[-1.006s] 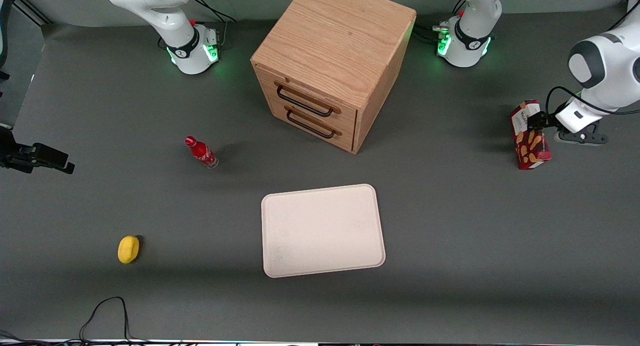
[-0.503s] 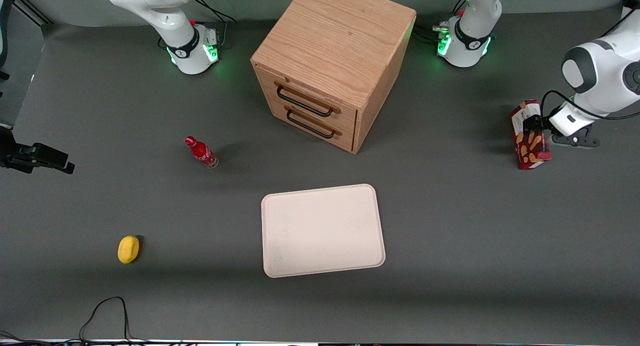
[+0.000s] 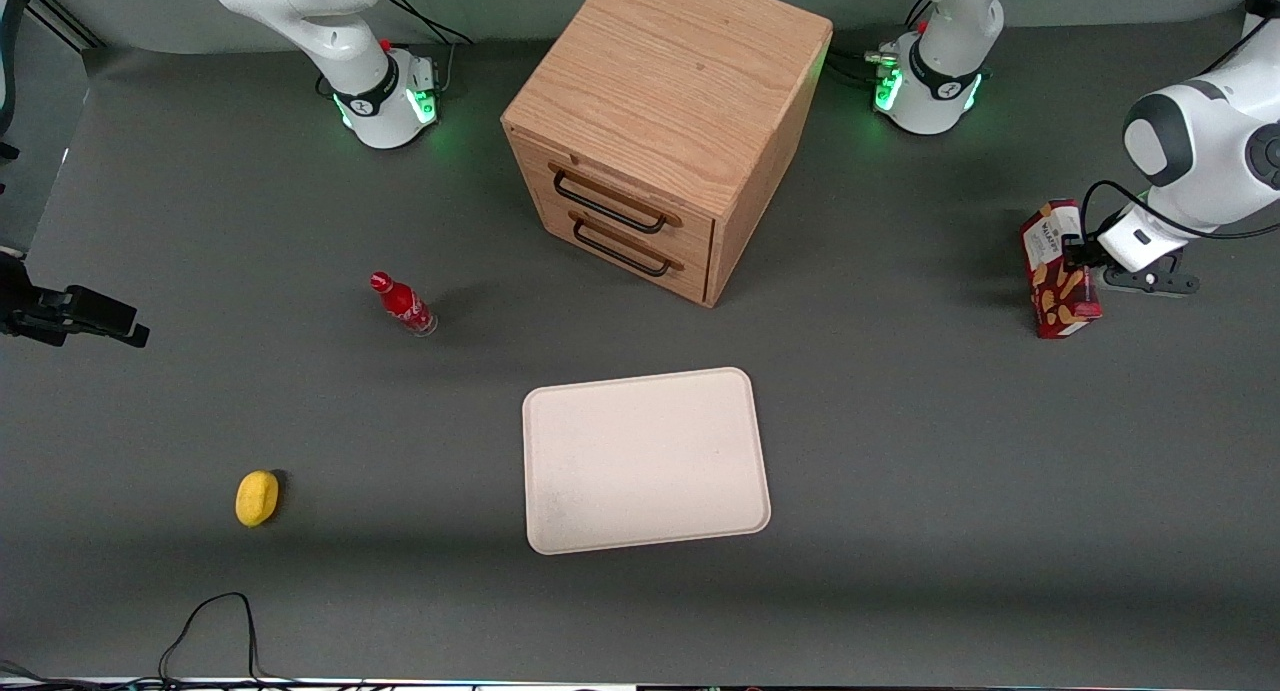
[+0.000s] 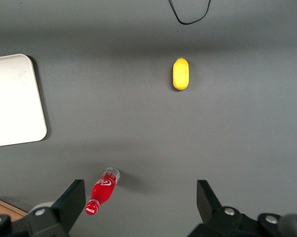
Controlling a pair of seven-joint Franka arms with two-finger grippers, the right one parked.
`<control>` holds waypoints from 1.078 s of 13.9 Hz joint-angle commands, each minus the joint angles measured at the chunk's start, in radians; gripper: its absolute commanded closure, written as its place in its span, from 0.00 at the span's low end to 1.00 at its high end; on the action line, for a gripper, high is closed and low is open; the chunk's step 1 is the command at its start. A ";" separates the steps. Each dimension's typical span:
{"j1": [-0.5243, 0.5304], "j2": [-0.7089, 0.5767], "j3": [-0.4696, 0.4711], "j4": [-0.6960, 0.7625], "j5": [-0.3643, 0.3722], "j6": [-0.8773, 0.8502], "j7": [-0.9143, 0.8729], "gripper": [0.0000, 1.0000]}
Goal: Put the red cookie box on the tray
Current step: 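Close the left gripper on the shortbread box, then lift the shortbread box up off the table with the left gripper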
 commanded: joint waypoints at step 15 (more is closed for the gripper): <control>-0.005 -0.081 -0.054 0.955 0.011 -1.024 -0.150 0.94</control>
